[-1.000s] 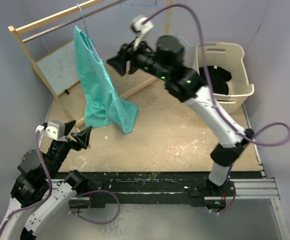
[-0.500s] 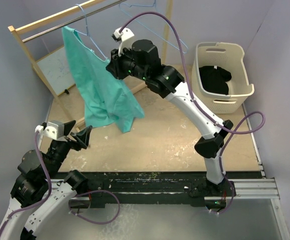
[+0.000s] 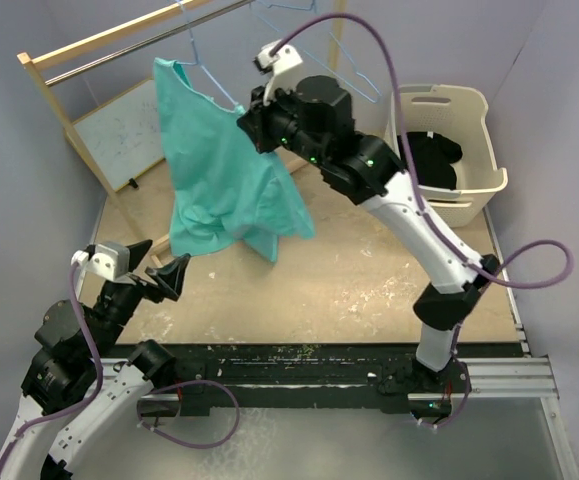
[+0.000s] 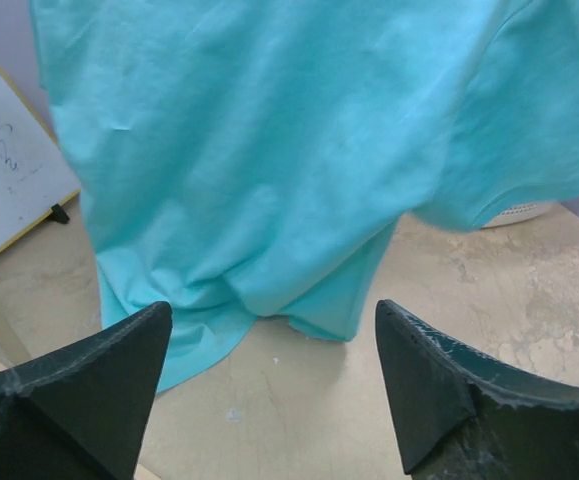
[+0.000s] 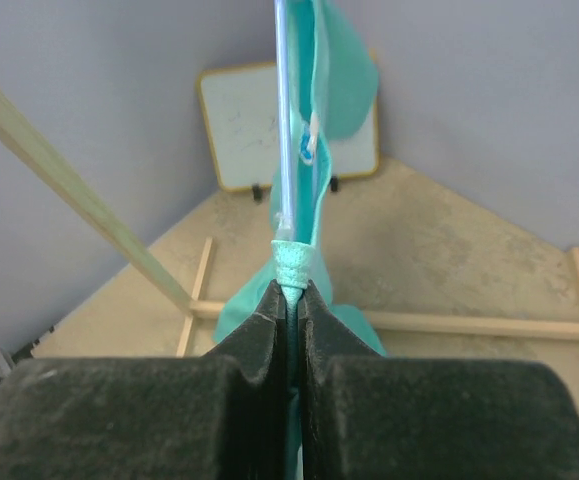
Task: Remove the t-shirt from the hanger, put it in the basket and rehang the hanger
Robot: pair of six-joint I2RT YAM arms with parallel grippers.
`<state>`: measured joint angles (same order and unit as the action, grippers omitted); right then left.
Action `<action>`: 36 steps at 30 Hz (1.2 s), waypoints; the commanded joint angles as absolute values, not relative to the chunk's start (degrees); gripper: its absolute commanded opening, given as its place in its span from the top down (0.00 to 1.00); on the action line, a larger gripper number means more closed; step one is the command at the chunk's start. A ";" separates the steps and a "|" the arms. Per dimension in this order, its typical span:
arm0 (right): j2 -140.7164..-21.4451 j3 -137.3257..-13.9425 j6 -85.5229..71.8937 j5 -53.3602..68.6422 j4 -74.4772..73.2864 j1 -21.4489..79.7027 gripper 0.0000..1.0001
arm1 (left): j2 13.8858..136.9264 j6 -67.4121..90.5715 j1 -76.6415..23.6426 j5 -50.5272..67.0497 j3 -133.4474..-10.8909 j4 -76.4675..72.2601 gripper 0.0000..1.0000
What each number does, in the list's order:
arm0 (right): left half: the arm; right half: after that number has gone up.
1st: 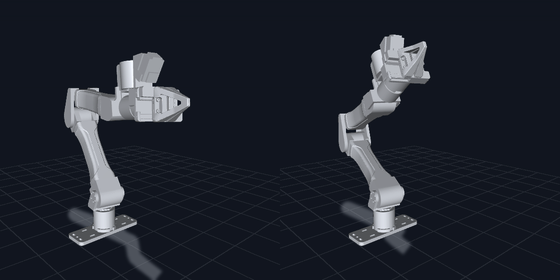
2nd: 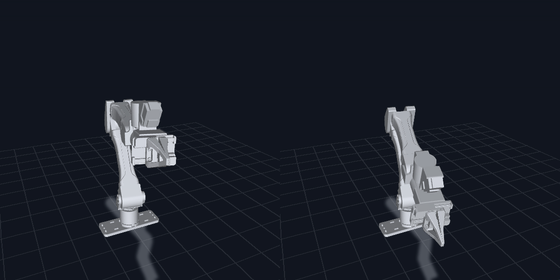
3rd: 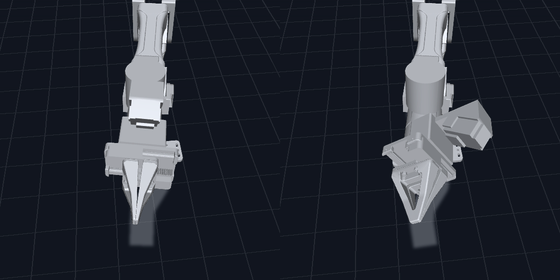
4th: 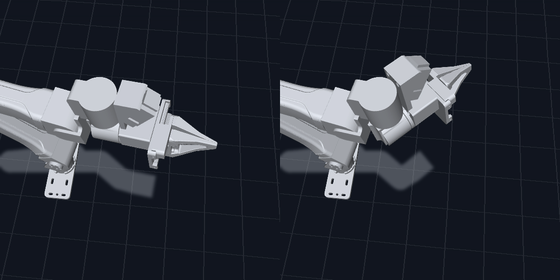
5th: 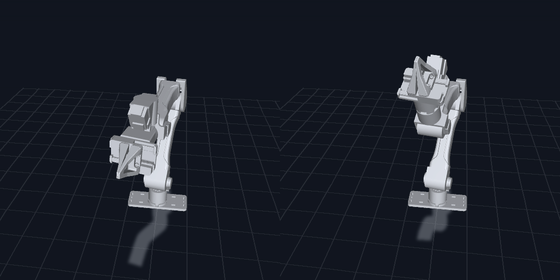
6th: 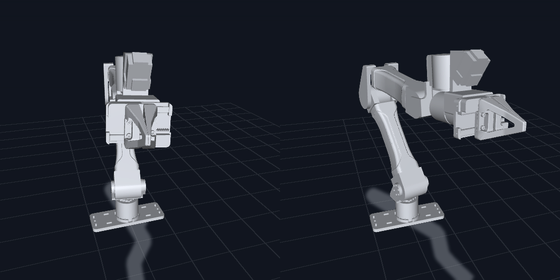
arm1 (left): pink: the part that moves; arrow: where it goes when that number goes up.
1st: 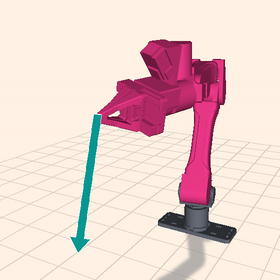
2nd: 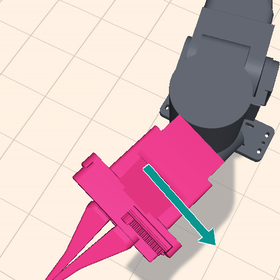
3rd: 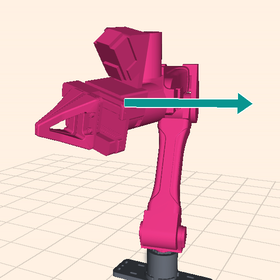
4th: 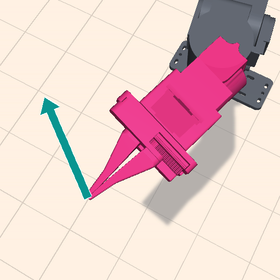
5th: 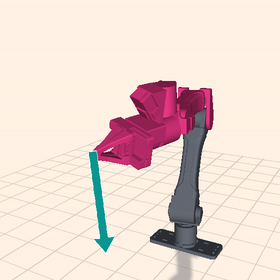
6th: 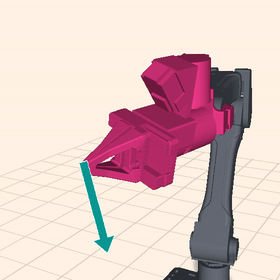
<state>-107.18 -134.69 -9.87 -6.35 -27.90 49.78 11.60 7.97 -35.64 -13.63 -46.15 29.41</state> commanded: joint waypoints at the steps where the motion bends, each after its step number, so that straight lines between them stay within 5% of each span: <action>1: -96.53 -132.76 -7.91 -10.14 -17.17 48.77 1.00 | 12.39 8.42 -35.50 -9.73 -46.17 25.93 0.10; 3: -94.47 -130.96 -7.98 -10.90 -16.07 48.40 1.00 | 12.85 8.36 -35.50 -8.08 -46.38 25.90 0.01; 14: -83.67 -119.66 -9.01 -10.59 -17.25 47.72 1.00 | 16.54 7.17 -35.47 -1.67 -49.37 24.26 0.01; 28: -58.11 -85.38 -12.78 5.02 -26.82 47.72 1.00 | 34.78 -4.64 -35.50 10.35 -61.80 10.58 0.00; 36: -45.89 -77.31 -12.57 16.71 -27.69 47.72 1.00 | 43.93 -7.94 -35.51 22.21 -66.54 10.04 0.16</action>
